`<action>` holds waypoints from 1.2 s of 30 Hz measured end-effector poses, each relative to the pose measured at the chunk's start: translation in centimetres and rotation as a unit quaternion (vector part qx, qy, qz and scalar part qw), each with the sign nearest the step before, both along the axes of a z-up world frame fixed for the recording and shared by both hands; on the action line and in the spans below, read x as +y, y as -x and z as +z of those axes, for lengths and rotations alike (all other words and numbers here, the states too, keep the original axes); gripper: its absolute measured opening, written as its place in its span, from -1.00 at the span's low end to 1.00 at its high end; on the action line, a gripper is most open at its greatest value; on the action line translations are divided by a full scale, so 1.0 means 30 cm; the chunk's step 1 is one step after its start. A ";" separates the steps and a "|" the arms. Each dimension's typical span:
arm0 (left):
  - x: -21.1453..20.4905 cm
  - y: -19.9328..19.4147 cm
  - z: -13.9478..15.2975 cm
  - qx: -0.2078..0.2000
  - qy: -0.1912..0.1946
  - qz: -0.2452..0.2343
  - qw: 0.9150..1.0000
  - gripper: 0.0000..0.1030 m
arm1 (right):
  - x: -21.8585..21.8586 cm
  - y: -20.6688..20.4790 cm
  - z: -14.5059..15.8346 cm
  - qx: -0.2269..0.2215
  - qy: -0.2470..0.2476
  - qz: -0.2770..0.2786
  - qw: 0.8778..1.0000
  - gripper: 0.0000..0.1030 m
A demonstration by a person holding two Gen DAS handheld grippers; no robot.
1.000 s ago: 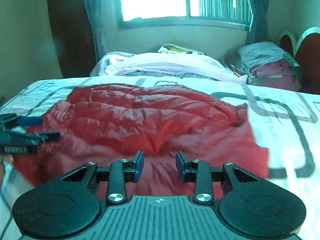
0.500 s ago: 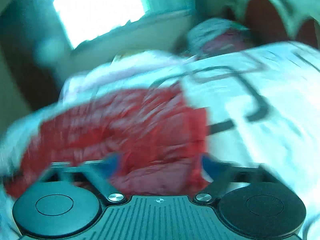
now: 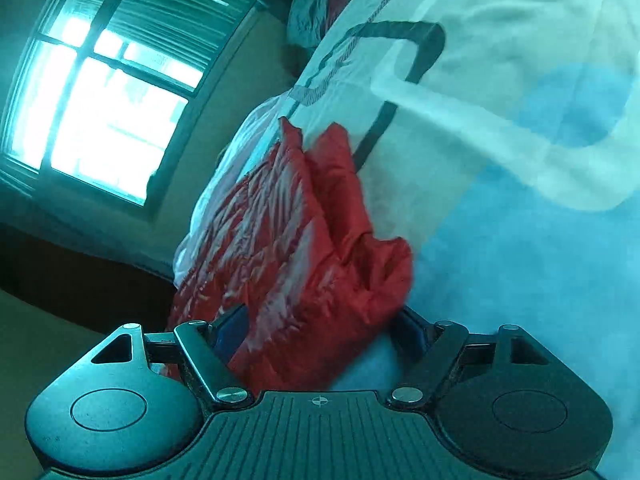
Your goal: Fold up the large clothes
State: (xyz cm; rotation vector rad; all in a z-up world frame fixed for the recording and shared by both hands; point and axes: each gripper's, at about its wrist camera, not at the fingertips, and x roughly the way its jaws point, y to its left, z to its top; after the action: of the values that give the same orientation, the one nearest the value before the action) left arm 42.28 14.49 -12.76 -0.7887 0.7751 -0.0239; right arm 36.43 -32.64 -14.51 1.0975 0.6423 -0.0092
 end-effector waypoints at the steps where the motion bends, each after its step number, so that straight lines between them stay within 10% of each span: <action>1: -0.002 -0.022 -0.004 0.001 0.000 0.000 1.000 0.29 | 0.004 -0.014 0.004 0.002 0.008 0.000 1.000 0.31; 9: -0.033 -0.073 0.023 -0.012 -0.032 -0.025 0.999 -0.68 | 0.022 -0.059 0.018 -0.003 0.046 0.021 0.999 -0.62; 36: 0.018 0.546 0.061 -0.004 -0.015 -0.017 1.000 -0.71 | 0.030 0.511 0.135 0.002 0.070 0.062 0.996 -0.65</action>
State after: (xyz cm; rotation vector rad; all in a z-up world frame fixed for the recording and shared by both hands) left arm 25.92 15.04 -10.94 -0.7463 0.7795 -0.0468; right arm 21.12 -31.73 -10.44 0.9218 0.7021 0.0505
